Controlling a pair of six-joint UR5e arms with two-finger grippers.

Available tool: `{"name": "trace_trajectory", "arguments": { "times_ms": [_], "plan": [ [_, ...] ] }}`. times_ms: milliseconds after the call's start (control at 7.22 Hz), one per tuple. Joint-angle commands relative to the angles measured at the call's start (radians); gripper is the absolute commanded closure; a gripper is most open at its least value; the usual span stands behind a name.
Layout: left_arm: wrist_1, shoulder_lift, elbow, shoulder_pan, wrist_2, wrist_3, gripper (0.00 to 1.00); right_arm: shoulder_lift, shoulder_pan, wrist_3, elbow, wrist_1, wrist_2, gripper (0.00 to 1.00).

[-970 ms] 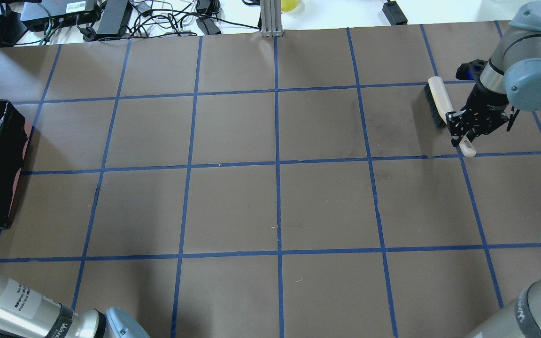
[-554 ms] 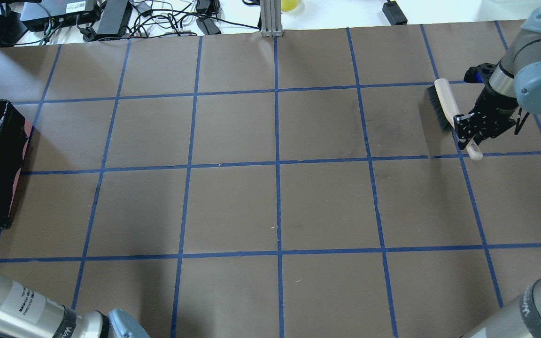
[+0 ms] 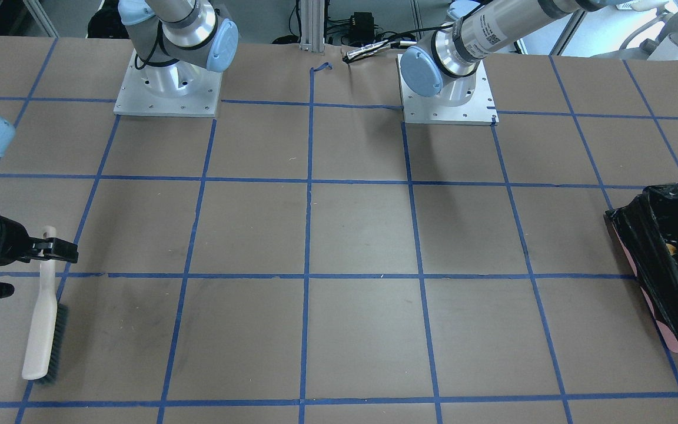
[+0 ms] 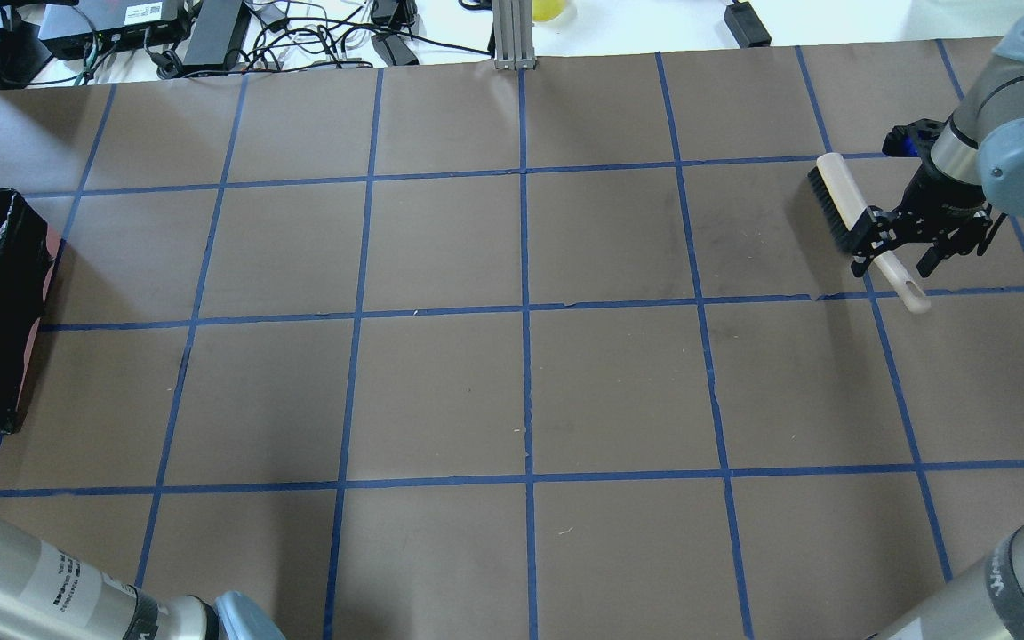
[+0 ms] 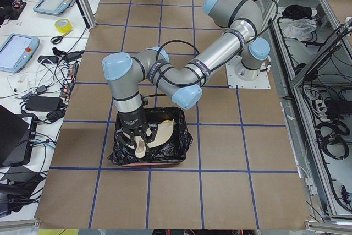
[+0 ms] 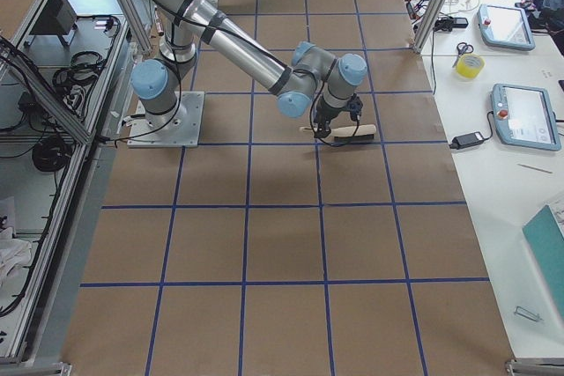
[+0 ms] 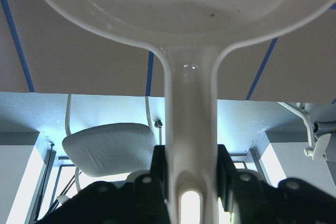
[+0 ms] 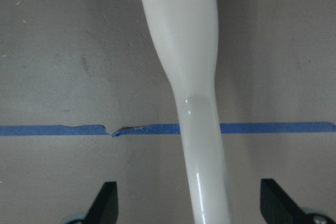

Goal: Sweep and dump trash into bin
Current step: 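Tilt the dustpan over the bin with the left gripper while the right lowers the brush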

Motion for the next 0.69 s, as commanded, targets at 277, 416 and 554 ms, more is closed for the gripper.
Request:
{"name": "trace_trajectory", "arguments": {
  "times_ms": [277, 416, 554],
  "plan": [
    [-0.066, 0.030, -0.019, -0.003, -0.117, 0.042, 1.00, -0.023, 0.000, -0.014, -0.016, 0.003, -0.013, 0.00],
    [-0.108, 0.029, -0.016, -0.014, -0.207, 0.039, 1.00, -0.034, 0.000, -0.016, -0.016, 0.003, -0.008, 0.00],
    [-0.149, 0.027, -0.016, -0.056, -0.256, 0.022, 1.00, -0.059, 0.000, -0.017, -0.016, 0.003, -0.009, 0.00]
  ]
}}
